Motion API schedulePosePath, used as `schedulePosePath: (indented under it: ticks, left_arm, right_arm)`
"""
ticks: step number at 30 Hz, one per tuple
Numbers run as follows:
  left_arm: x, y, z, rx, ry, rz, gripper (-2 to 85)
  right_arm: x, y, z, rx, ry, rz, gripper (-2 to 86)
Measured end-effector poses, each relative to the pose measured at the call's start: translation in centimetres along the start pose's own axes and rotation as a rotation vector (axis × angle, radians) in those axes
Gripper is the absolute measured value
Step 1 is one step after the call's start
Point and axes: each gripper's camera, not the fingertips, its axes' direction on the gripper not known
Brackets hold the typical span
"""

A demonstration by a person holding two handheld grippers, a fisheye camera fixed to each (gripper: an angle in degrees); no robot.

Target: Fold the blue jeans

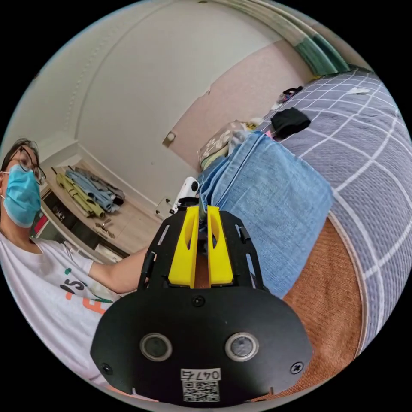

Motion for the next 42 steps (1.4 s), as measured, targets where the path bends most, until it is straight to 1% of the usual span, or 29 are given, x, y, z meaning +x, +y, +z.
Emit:
schedulePosePath:
  ticks: [1,2,3,4,5,8,9,11,13,15,17,18,20,21,22,24,26,27,28,31,32,34,37,40,42]
  left_arm:
    - [-4.0,1.8,-2.8,0.034,0.083,-0.046,2.7]
    - [-7.7,3.8,-5.4,0.094,0.14,-0.082,7.2]
    - [-9.4,4.8,-6.5,0.119,0.156,-0.095,8.1]
    - [-12.5,6.7,-8.0,0.143,0.158,-0.114,9.9]
    - [-15.2,8.4,-8.5,0.129,0.131,-0.135,11.5]
    - [-21.0,12.4,-8.0,0.1,0.087,-0.156,13.8]
    - [-22.0,13.3,-7.9,0.108,0.086,-0.155,13.9]
    - [-24.9,16.3,-8.6,0.162,0.067,-0.131,13.9]
    - [-25.8,18.2,-10.5,0.225,0.041,-0.096,14.0]
    - [-26.1,20.1,-12.9,0.29,-0.046,-0.058,14.0]
    - [-26.6,22.7,-14.8,0.342,-0.147,-0.001,13.5]
    - [-26.7,23.2,-15.0,0.342,-0.153,0.018,13.4]
    - [-26.8,24.3,-13.6,0.27,-0.114,0.122,12.6]
    - [-26.7,24.5,-12.8,0.238,-0.109,0.151,12.4]
    - [-26.4,24.9,-11.2,0.176,-0.124,0.195,12.0]
    - [-26.5,25.5,-8.6,0.074,-0.191,0.227,12.1]
    - [-28.5,26.4,-7.1,-0.013,-0.293,0.169,12.1]
    - [-29.2,26.7,-7.1,-0.021,-0.299,0.155,12.0]
    - [-30.7,27.4,-7.6,-0.026,-0.287,0.118,11.8]
    - [-35.1,29.1,-8.6,-0.061,-0.211,0.022,10.7]
    - [-36.8,29.7,-8.7,-0.085,-0.194,-0.015,9.5]
    - [-38.4,30.5,-9.0,-0.09,-0.182,-0.03,8.3]
    - [-39.7,31.6,-9.7,-0.095,-0.198,-0.016,7.9]
    - [-40.2,32.6,-10.7,-0.096,-0.209,0.013,8.8]
    - [-39.5,33.2,-12.9,-0.056,-0.233,0.035,11.1]
  right_arm:
    - [-0.8,-0.6,1.7,-0.032,-0.022,-0.014,0.0]
    - [-1.6,-1.2,3.6,-0.067,-0.039,-0.015,0.0]
    - [-1.9,-1.4,4.5,-0.084,-0.042,-0.018,0.0]
    - [-2.7,-1.7,6.3,-0.127,-0.036,-0.027,0.1]
    - [-3.4,-2.0,8.0,-0.172,-0.01,-0.034,0.2]
    - [-5.1,-2.6,11.3,-0.282,0.058,-0.061,1.6]
    - [-5.4,-2.7,11.7,-0.301,0.062,-0.068,2.1]
    - [-6.8,-3.7,12.9,-0.387,0.02,-0.058,7.4]
    - [-8.9,-4.7,12.2,-0.414,-0.003,-0.095,8.8]
    - [-11.6,-5.9,10.8,-0.448,0.02,-0.187,8.2]
    - [-14.6,-7.7,7.4,-0.419,0.138,-0.294,6.0]
    - [-15.1,-8.2,6.3,-0.39,0.182,-0.31,5.4]
    - [-16.4,-10.1,2.3,-0.258,0.351,-0.32,3.7]
    - [-16.6,-10.5,1.6,-0.24,0.383,-0.309,3.5]
    - [-17.0,-11.4,0.7,-0.239,0.416,-0.295,3.5]
    - [-18.1,-12.1,0.6,-0.309,0.441,-0.32,3.6]
    - [-20.2,-11.5,1.5,-0.451,0.488,-0.412,3.3]
    - [-20.8,-11.2,1.7,-0.485,0.506,-0.435,3.1]
    - [-21.9,-10.6,1.8,-0.529,0.548,-0.478,2.5]
    - [-23.9,-9.4,0.9,-0.532,0.639,-0.555,0.8]
    - [-24.1,-9.2,0.8,-0.561,0.661,-0.584,0.4]
    - [-24.2,-9.5,0.8,-0.614,0.646,-0.564,0.1]
    - [-25.1,-11.0,0.1,-0.632,0.59,-0.53,0.0]
    - [-26.1,-11.6,0.1,-0.674,0.575,-0.577,-0.1]
    - [-26.8,-12.0,0.1,-0.692,0.571,-0.605,-0.2]
